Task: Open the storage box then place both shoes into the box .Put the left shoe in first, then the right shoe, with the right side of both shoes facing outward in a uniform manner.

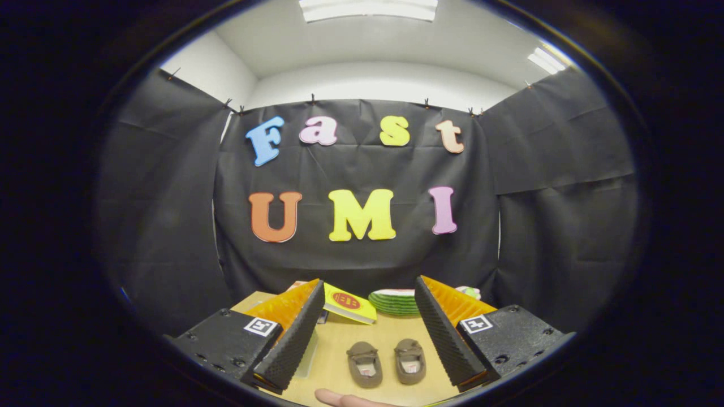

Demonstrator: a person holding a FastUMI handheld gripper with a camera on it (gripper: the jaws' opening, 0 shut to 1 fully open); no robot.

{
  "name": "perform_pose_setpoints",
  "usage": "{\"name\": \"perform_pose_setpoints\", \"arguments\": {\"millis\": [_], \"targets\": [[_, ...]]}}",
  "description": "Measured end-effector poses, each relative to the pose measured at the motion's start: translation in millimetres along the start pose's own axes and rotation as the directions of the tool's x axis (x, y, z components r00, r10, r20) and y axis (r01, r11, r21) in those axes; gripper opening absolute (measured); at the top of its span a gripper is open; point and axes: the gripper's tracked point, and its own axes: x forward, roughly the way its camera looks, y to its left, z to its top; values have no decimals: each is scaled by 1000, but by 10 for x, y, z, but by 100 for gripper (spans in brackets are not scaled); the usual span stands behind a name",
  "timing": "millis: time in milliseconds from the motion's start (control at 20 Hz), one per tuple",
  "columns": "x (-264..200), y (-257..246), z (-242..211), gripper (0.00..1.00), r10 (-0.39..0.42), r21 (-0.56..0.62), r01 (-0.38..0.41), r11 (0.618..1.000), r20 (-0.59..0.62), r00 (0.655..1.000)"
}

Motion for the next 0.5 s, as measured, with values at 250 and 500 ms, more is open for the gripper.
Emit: {"name": "perform_pose_setpoints", "arguments": {"millis": [250, 500], "targets": [[103, -31, -157, 100, -5, -1, 5, 1000, -34, 999], [316, -105, -407, 100, -20, 2, 21, 1000, -101, 995]]}}
